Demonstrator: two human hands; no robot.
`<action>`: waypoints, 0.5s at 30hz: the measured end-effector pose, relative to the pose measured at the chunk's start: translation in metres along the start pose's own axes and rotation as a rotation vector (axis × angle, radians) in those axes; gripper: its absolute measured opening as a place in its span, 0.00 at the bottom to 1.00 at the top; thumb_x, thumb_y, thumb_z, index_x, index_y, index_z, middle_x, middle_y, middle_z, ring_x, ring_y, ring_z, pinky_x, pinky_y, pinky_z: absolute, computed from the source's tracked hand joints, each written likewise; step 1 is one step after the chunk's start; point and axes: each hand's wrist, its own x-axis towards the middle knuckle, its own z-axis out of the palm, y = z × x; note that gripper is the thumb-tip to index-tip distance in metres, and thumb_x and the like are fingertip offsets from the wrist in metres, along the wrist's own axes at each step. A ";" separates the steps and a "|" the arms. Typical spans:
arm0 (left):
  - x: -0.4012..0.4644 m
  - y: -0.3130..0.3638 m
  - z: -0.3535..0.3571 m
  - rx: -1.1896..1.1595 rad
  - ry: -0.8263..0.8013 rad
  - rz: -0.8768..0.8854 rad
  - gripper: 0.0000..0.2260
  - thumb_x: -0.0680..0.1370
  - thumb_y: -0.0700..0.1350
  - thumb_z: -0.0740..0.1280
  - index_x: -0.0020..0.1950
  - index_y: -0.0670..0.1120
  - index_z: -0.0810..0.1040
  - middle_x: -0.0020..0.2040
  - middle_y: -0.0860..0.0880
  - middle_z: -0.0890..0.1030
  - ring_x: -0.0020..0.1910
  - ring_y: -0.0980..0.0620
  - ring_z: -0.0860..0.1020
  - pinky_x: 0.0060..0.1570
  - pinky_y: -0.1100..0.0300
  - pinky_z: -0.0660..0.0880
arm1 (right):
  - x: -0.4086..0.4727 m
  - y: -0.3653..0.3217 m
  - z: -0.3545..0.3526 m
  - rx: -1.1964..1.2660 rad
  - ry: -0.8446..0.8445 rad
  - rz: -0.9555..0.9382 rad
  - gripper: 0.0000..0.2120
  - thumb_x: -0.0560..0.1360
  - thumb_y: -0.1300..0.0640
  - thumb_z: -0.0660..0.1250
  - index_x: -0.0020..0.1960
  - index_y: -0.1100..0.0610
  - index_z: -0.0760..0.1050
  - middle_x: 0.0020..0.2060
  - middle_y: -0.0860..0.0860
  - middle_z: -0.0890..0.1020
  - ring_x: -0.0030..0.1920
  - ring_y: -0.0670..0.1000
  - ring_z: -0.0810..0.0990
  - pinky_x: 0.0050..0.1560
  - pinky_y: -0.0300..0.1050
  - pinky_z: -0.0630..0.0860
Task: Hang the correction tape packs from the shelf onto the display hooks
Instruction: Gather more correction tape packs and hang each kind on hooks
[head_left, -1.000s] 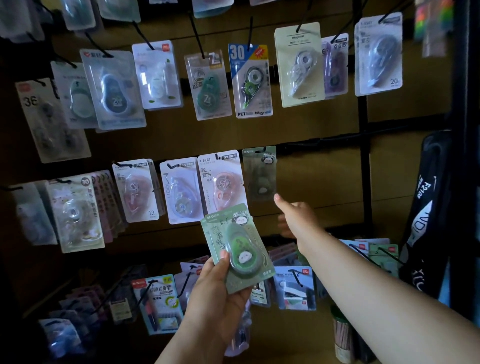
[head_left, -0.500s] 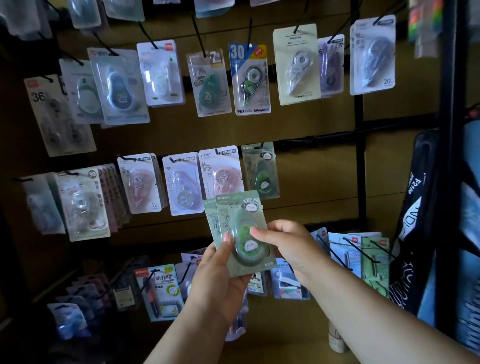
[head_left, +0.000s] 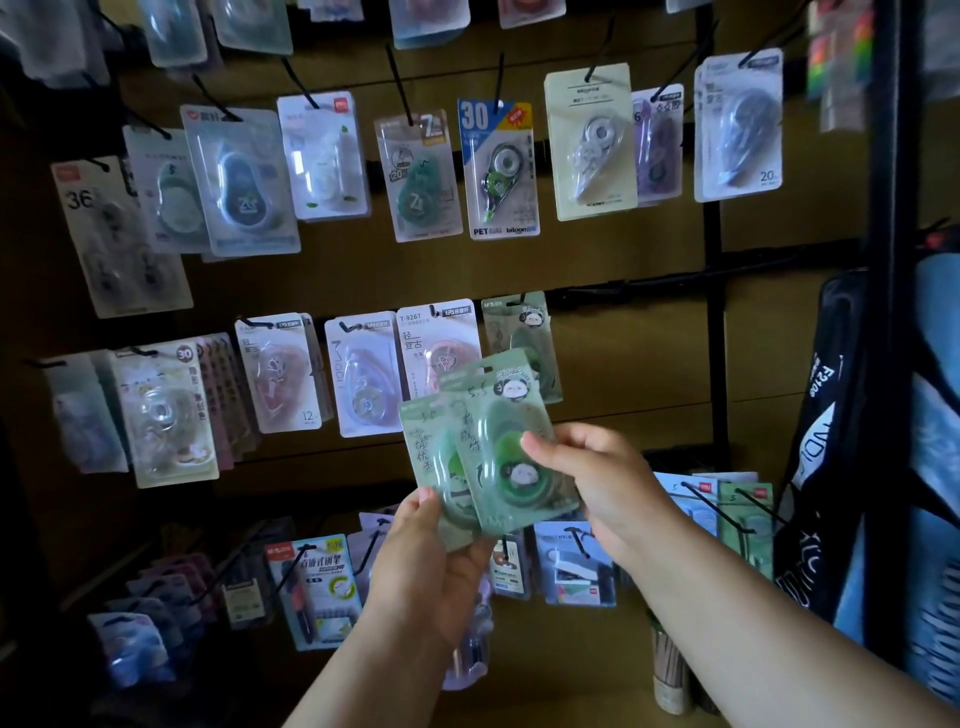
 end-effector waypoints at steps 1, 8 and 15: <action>0.000 0.000 0.000 -0.002 0.014 -0.007 0.12 0.85 0.42 0.55 0.59 0.38 0.76 0.54 0.36 0.84 0.46 0.41 0.86 0.35 0.51 0.83 | 0.002 -0.004 -0.001 0.022 0.010 0.002 0.09 0.65 0.53 0.77 0.41 0.55 0.81 0.38 0.52 0.87 0.41 0.52 0.86 0.45 0.47 0.80; 0.002 -0.003 0.000 -0.018 0.058 -0.046 0.11 0.84 0.42 0.57 0.61 0.38 0.74 0.59 0.36 0.80 0.53 0.39 0.81 0.36 0.49 0.84 | 0.040 -0.039 -0.007 0.071 0.149 -0.070 0.11 0.69 0.54 0.75 0.44 0.60 0.79 0.40 0.54 0.86 0.45 0.56 0.85 0.54 0.54 0.80; 0.005 -0.004 -0.004 -0.018 0.039 -0.058 0.11 0.84 0.43 0.58 0.61 0.39 0.75 0.58 0.36 0.80 0.51 0.39 0.82 0.36 0.49 0.84 | 0.066 -0.041 -0.007 -0.001 0.215 -0.046 0.11 0.69 0.52 0.76 0.43 0.58 0.80 0.42 0.53 0.86 0.46 0.54 0.85 0.56 0.54 0.79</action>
